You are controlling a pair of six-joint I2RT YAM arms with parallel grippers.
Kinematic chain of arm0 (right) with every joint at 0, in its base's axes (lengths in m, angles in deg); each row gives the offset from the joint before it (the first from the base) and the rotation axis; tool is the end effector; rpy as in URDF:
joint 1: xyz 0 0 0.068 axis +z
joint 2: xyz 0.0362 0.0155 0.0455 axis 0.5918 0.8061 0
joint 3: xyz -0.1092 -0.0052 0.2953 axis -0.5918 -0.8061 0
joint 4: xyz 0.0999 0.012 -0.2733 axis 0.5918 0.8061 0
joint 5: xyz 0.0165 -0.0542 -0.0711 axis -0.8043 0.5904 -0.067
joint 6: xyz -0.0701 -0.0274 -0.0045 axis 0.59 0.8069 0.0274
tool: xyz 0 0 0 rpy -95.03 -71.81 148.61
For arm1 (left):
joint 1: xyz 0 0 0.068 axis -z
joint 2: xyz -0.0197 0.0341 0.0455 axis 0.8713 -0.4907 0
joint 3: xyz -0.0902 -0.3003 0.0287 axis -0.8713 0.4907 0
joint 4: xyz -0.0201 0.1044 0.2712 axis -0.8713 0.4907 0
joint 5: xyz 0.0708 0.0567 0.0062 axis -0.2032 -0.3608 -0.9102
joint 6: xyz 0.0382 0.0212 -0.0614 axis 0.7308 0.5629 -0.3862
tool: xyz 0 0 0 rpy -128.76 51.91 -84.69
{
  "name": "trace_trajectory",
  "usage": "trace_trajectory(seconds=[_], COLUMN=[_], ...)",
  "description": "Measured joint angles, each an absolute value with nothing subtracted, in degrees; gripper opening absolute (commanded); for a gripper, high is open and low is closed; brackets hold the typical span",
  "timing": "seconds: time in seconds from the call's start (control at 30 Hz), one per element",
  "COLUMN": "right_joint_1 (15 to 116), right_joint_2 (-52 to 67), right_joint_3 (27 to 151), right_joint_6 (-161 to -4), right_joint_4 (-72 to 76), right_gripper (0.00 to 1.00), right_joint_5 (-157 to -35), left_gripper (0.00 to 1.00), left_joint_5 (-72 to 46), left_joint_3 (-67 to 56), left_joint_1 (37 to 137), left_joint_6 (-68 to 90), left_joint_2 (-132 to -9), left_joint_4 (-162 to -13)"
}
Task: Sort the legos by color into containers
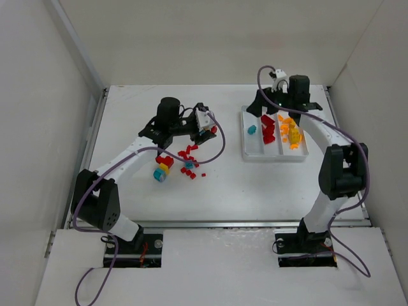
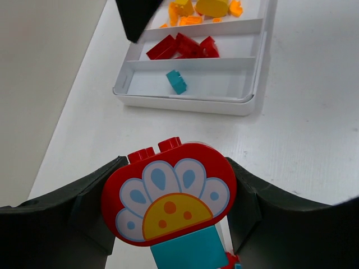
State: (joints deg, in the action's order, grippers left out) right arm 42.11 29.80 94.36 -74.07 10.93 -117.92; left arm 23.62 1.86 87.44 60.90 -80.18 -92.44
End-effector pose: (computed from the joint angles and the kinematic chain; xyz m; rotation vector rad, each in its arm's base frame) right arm 0.4748 0.0799 0.2913 -0.4374 2.0664 0.5916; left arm 0.3293 -0.2166 0.3481 1.3737 1.1277 -0.5553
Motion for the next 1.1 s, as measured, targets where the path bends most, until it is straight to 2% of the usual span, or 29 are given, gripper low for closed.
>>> trace_trajectory(seconds=[0.23, 0.43, 0.77, 1.1], right_joint_1=[46.72, 51.2, 51.37, 52.77], right_joint_2=[24.27, 26.18, 34.57, 35.38], right_joint_3=[103.91, 107.08, 110.81, 112.87], right_joint_6=[-80.04, -82.62, -84.41, -84.74], right_joint_4=[9.09, 8.61, 11.15, 11.78], right_gripper=[1.0, 1.0, 1.0, 0.99], right_joint_5=[-141.16, -152.26, -158.23, -160.48], left_gripper=[0.0, 0.0, 0.0, 0.0], left_joint_5=[10.46, 4.06, -0.01, -0.38], left_joint_3=[1.86, 1.86, 1.86, 0.79], left_joint_1=[91.4, 93.06, 94.44, 95.92], left_joint_6=[65.89, 67.94, 67.98, 68.62], left_joint_2=[-80.18, -80.18, -80.51, -84.16], left_joint_4=[-95.37, -98.58, -103.98, -104.55])
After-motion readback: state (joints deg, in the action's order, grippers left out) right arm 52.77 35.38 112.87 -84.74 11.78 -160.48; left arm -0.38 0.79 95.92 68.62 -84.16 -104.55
